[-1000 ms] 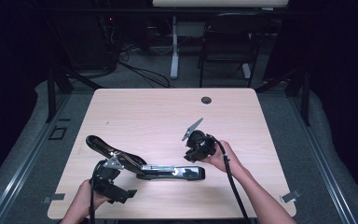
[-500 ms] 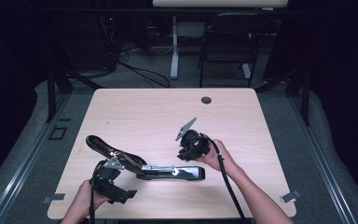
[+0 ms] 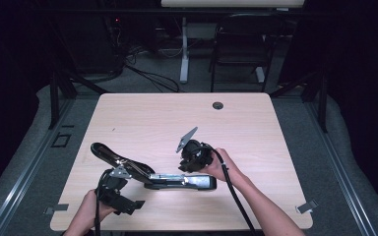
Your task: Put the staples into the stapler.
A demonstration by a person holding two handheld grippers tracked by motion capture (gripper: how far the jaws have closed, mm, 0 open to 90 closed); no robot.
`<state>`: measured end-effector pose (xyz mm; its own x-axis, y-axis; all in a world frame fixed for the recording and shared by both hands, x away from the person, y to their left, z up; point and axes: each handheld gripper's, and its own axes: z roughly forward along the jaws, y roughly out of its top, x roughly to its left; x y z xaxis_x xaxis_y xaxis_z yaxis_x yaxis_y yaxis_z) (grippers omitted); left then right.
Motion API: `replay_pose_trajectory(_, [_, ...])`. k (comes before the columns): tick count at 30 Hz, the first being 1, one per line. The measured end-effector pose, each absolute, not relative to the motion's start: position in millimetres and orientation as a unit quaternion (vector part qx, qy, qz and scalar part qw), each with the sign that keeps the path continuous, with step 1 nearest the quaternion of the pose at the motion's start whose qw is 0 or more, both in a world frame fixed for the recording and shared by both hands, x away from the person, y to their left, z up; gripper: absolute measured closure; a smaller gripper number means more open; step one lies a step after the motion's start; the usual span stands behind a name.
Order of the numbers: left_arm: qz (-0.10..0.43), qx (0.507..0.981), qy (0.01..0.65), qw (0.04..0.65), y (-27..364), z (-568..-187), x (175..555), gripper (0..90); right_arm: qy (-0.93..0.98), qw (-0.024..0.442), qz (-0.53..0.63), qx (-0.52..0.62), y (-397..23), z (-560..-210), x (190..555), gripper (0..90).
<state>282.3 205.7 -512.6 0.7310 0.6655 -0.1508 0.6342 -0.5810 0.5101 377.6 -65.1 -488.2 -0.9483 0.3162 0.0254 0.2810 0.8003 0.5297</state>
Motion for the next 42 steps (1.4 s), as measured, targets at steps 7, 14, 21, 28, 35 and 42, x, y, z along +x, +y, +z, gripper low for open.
replay_pose_trajectory(7, [0.028,0.889,0.366,0.275,206,-513,282,0.3,0.949,0.025,0.278,0.144,-57,-493,378,78.0])
replay_pose_trajectory(14, [0.028,0.889,0.365,0.274,206,-513,282,0.3,0.95,0.017,0.283,0.133,-50,-499,379,78.0])
replay_pose_trajectory(21, [0.027,0.89,0.365,0.273,205,-513,282,0.3,0.95,0.016,0.285,0.126,-45,-502,378,78.0])
replay_pose_trajectory(28, [0.027,0.891,0.363,0.272,205,-513,282,0.3,0.952,0.012,0.281,0.121,-43,-507,377,78.1])
replay_pose_trajectory(35, [0.026,0.891,0.363,0.271,204,-514,282,0.3,0.952,0.009,0.283,0.119,-43,-511,377,78.0])
replay_pose_trajectory(42, [0.026,0.891,0.363,0.271,204,-514,282,0.3,0.953,0.016,0.284,0.107,-43,-512,376,78.0])
